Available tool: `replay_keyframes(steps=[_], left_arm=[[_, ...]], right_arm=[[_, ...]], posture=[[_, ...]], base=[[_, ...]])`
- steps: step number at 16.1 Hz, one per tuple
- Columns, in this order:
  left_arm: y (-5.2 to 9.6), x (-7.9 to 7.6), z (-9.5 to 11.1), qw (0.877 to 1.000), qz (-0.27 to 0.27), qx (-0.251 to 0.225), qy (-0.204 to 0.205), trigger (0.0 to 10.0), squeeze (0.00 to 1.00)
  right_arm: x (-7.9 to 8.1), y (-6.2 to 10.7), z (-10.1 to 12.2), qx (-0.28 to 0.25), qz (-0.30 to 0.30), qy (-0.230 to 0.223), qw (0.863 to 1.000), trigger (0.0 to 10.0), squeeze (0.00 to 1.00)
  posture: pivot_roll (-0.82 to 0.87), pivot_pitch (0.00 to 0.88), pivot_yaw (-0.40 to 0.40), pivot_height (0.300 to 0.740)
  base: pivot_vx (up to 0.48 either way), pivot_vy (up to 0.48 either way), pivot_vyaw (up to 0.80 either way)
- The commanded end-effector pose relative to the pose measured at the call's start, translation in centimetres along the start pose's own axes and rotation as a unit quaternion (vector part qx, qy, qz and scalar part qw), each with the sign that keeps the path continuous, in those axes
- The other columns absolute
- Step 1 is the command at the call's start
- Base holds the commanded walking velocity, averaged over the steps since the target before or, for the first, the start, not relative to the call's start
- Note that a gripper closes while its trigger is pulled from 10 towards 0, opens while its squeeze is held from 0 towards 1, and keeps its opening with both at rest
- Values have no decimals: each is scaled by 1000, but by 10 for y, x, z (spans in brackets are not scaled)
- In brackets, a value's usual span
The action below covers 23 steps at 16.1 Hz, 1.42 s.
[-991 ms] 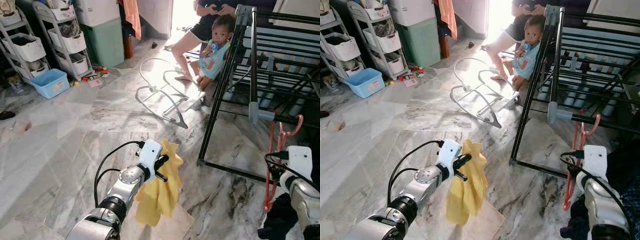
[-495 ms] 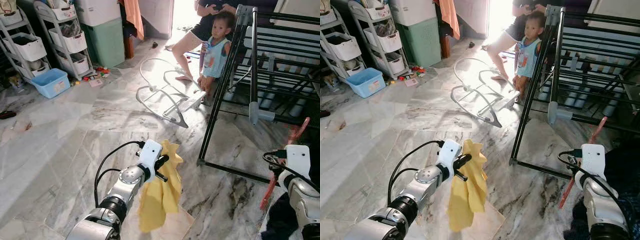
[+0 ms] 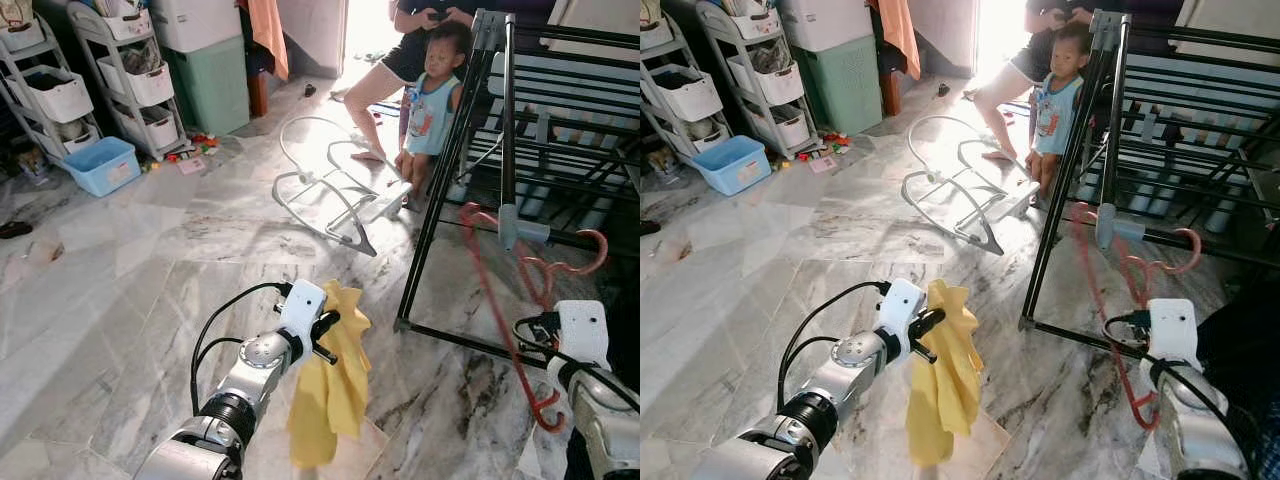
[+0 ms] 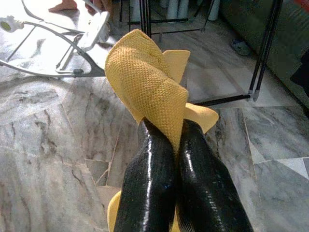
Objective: Hang hanger
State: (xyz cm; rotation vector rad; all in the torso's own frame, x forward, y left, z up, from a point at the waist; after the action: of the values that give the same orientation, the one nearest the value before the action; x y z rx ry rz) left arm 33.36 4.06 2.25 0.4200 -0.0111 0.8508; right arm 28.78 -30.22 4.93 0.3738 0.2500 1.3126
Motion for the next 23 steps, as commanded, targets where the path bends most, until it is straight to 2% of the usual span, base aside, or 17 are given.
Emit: replay_keyframes(steps=[1, 6, 7, 8, 9, 11, 12, 13, 16, 23], left_arm=[[-3, 2, 9, 1000, -1, -10, -14, 10000, 0], [-3, -1, 8, 1000, -3, -8, -16, 10000, 0], [-3, -1, 9, 1000, -4, -7, -16, 10000, 0], [-4, -2, 9, 1000, -4, -7, -16, 10000, 0], [-4, -2, 8, 1000, -5, -6, -15, 10000, 0], [-4, -3, 7, 1000, -6, -5, -15, 10000, 0], [-3, -3, 7, 1000, -5, -3, -15, 10000, 0], [-3, -3, 6, 1000, -5, -2, -15, 10000, 0], [-3, -3, 5, 1000, -6, 0, -15, 10000, 0], [-2, -2, 2, 1000, -9, 6, -20, 10000, 0]], right_arm=[[4, 3, 0, -1, 7, 2, 1000, 0, 0], [5, 11, -12, 9, 2, 10, 1000, 0, 0], [4, 11, -13, 10, -3, 15, 1000, 3451, 0], [2, 12, -13, 11, -10, 22, 1000, 3529, 0], [-1, 12, -14, 11, -27, 23, 999, 10000, 0], [-5, 12, -13, 5, -58, 23, 998, 10000, 0], [-5, 12, -13, 1, -63, 15, 998, 5922, 0], [-3, 11, -15, 3, -61, 10, 998, 10000, 1000], [-2, 12, -16, 1, -63, 10, 998, 10000, 1000], [-12, 3, 1, -8, -60, 29, 998, 10000, 1000]], posture=[[-39, 15, -11, 740], [-47, 14, -9, 740], [-48, 15, -9, 740], [-49, 15, -9, 740], [-50, 16, -12, 740], [-50, 17, -15, 740], [-49, 18, -15, 740], [-48, 20, -16, 740], [-47, 23, -14, 740], [-40, 26, -9, 740]], base=[[0, 0, 0], [0, 0, 0], [0, 0, 0], [0, 0, 0], [0, 0, 0], [0, 0, 0], [0, 0, 0], [0, 0, 0], [0, 0, 0], [0, 0, 0]])
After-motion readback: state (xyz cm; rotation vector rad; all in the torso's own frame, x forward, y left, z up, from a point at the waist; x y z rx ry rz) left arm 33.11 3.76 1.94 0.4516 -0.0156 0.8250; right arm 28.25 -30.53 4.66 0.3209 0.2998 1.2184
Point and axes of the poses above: a point about 5 cm out from each wrist's last joint towards the gripper, its own y axis pointing back from the gripper into the wrist, its own z axis along the axis of the wrist's last joint, x = y × z, the point moved 3 cm from there along -y, pointing out of the wrist towards the gripper, and after that the axes turned 14 degrees about -y, right-handed, at the moved point
